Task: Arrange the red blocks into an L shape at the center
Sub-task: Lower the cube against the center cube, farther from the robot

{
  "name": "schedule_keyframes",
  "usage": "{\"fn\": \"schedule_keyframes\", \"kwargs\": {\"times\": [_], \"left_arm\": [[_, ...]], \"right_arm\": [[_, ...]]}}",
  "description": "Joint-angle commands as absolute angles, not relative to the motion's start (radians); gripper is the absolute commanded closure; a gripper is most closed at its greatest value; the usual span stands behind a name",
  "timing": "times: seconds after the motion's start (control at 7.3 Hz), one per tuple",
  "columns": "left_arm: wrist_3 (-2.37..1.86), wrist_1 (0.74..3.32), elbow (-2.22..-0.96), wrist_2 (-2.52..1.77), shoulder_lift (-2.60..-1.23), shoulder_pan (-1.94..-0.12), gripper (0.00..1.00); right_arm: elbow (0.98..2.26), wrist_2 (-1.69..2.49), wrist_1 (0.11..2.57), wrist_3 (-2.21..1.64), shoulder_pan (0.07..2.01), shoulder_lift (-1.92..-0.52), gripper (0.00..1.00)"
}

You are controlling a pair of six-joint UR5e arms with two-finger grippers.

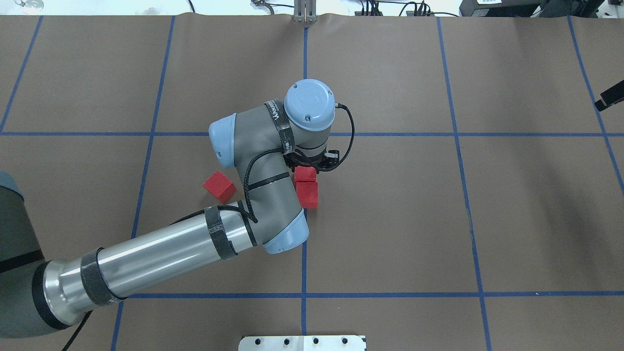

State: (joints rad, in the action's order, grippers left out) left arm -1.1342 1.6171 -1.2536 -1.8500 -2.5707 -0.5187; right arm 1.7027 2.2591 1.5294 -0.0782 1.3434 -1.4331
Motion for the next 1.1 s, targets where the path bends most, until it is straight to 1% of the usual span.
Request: {"fn": "schedule_keyframes", "kwargs": {"times": [0.0, 0.96], "left_arm": [[-1.137, 1.617, -1.250, -1.850, -2.571, -0.511, 0.83], [-1.154, 1.632, -1.249, -1.850, -2.569, -0.505, 0.76]], "right_arm": [[1.703, 2.260, 1.529, -0.078, 1.344, -1.437, 0.00], [1.703, 2.260, 1.529, -0.078, 1.344, -1.439, 0.00]]}}
